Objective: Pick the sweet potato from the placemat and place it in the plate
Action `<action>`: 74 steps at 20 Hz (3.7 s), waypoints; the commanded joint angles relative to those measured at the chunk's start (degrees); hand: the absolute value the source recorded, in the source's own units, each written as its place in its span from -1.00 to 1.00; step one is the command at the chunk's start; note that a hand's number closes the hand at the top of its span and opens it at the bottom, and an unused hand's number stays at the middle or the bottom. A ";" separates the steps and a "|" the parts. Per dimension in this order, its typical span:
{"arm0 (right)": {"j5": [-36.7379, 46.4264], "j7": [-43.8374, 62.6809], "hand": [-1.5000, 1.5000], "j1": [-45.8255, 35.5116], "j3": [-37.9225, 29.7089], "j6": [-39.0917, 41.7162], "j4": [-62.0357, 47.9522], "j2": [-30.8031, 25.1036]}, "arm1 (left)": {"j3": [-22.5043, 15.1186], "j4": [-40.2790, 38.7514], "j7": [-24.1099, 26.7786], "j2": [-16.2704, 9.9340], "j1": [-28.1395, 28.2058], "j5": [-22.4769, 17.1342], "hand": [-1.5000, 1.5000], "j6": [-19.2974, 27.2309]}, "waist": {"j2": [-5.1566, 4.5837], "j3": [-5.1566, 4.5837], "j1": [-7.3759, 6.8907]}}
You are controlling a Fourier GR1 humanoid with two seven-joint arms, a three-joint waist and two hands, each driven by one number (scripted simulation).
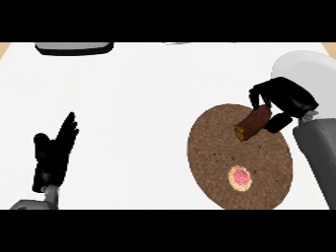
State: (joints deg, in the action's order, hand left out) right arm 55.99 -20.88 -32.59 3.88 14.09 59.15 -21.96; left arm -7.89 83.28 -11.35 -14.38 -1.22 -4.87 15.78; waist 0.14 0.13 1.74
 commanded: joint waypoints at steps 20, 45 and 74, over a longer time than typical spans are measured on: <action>-13.53 5.11 1.00 -3.13 -25.76 -11.74 -3.98 -9.95 | 1.22 3.58 -4.50 0.23 -0.84 2.34 0.00 -3.02 | -0.28 -0.10 -2.54; -2.76 -12.84 -1.00 -15.25 -20.98 -3.32 -49.18 -22.22 | -0.07 2.65 -4.15 3.64 -3.28 4.01 0.00 -3.92 | -1.53 0.20 -5.26; -26.16 -27.36 -1.00 -11.65 -40.54 20.45 -50.47 -25.08 | 1.39 -0.06 -1.60 4.32 -3.72 3.99 0.00 -4.64 | -1.64 0.32 -4.78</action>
State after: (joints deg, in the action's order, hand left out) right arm 30.11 -42.03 -45.03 -36.91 28.24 7.93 -47.84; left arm -6.92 83.95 -12.78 -9.99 -4.28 -0.11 12.09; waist -1.42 0.47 -2.80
